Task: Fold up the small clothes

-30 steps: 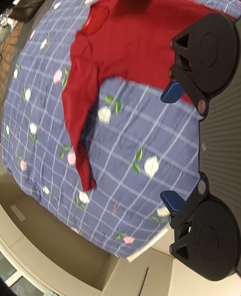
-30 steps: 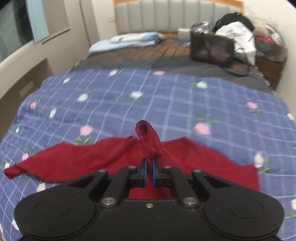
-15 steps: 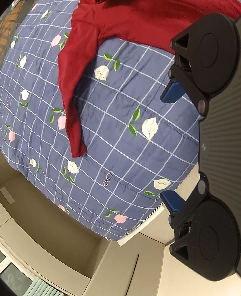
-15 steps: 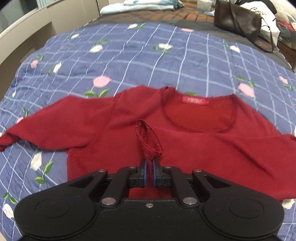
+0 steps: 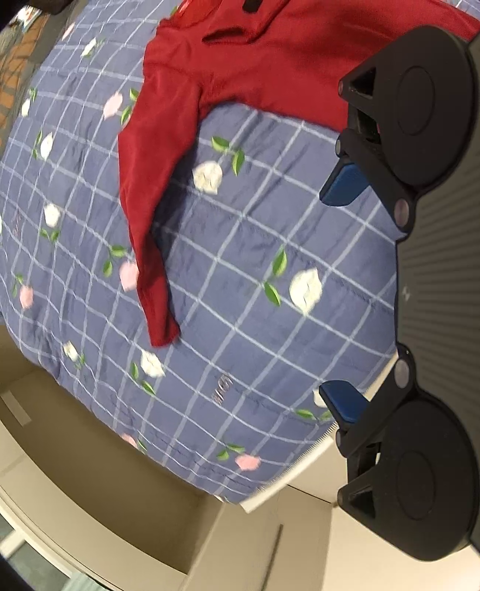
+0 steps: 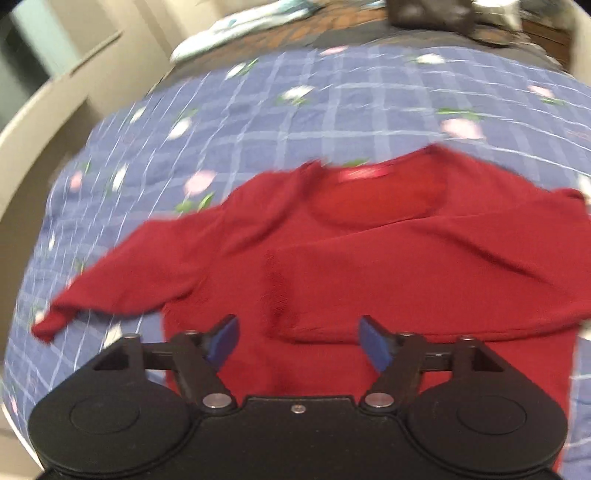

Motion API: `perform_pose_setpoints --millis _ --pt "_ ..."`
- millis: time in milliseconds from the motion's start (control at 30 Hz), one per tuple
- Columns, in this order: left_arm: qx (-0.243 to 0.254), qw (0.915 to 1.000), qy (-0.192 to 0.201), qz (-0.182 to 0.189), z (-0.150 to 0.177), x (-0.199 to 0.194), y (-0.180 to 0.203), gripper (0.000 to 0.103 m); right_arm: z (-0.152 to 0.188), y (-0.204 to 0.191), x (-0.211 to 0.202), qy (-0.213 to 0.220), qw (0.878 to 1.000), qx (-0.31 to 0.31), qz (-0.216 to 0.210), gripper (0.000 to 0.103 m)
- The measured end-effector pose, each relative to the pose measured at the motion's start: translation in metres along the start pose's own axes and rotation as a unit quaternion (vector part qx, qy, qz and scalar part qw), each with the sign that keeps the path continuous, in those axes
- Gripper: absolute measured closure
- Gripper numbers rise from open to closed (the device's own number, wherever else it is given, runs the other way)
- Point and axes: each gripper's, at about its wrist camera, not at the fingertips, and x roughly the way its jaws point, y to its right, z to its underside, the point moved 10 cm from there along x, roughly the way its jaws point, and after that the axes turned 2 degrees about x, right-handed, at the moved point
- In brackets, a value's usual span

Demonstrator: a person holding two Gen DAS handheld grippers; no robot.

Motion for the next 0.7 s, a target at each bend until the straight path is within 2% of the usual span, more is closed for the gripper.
perform_pose_setpoints --millis 100,200,333,433,533,700 --pt "0.023 0.9997 0.010 0.003 -0.004 -0.004 0.023 0.000 -0.015 0.054 -0.024 0.029 0.998 0.049 0.017 0.020" --pt "0.039 0.9990 0.018 0.010 -0.003 -0.010 0.045 0.000 -0.031 0.119 -0.043 0.055 0.993 0.096 0.052 0.018" --pt "0.048 0.9978 0.027 0.038 0.004 -0.020 0.071 0.000 -0.051 0.191 -0.051 0.074 0.983 0.149 0.080 0.018" --pt "0.054 0.9969 0.029 0.049 0.006 -0.022 0.090 0.000 -0.065 0.228 -0.042 0.082 0.975 0.198 0.066 0.019" --pt "0.066 0.9960 0.022 0.057 0.009 -0.023 0.110 0.000 -0.076 0.257 -0.021 0.069 0.963 0.257 0.051 0.022" --pt "0.094 0.9931 0.010 0.069 0.015 -0.022 0.141 0.000 -0.087 0.281 0.008 0.042 0.944 0.326 0.034 0.026"
